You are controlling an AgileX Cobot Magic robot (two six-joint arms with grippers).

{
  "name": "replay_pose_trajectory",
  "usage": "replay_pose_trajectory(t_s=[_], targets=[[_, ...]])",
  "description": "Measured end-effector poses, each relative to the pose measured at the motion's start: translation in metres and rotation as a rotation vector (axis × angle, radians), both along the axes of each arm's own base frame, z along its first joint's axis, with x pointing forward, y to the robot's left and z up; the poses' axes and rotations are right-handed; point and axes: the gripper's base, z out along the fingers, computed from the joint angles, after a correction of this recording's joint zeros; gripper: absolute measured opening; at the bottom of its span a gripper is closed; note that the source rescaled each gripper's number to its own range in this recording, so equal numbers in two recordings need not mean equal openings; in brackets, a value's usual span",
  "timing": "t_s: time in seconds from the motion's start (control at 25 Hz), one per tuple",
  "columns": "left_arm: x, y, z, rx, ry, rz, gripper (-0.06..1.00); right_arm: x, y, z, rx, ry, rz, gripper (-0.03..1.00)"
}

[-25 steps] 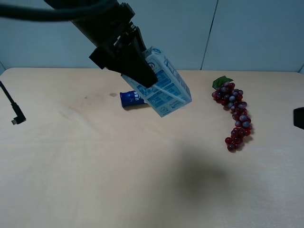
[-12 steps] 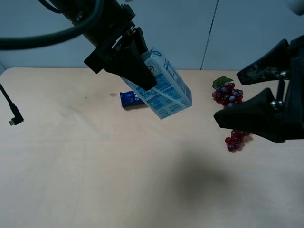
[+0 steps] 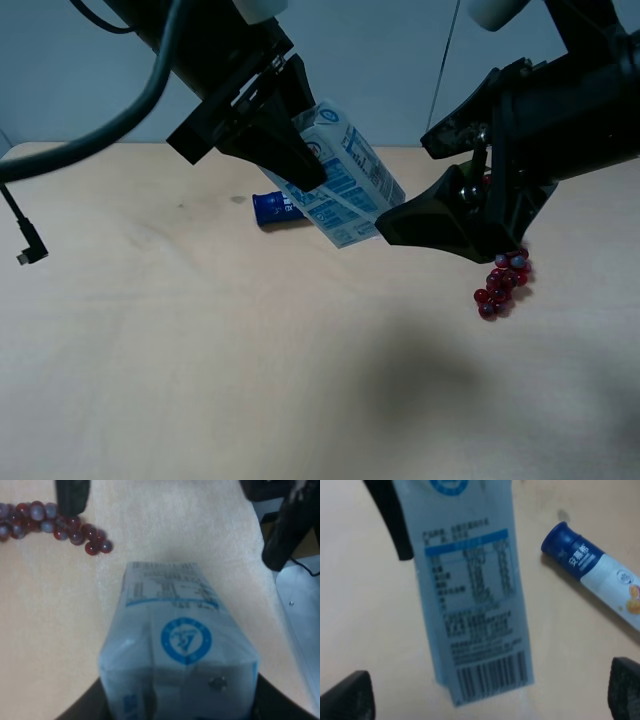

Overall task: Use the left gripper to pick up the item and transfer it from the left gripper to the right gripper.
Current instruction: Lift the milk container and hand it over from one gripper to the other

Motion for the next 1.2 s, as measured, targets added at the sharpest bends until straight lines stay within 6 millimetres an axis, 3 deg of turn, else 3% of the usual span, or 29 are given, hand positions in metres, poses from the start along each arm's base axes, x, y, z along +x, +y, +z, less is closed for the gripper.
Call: replay_pose_trajectory(t_s=[0.32,0.84,1.2], targets=[[0.001,0.000,0.000,-0.013,-0.045,-0.039,0.00,0.002,0.009,0.003,0.066,0.000,0.041,1.00],[0.002,-0.001,0.000,-0.017,-0.060,-0.030,0.00,0.034,0.033,-0.030,0.056,0.058,0.015,1.00],[0.004,-0.001,0.000,-0.022,-0.073,-0.021,0.00,0.039,0.041,-0.040,0.078,0.090,0.034,1.00]])
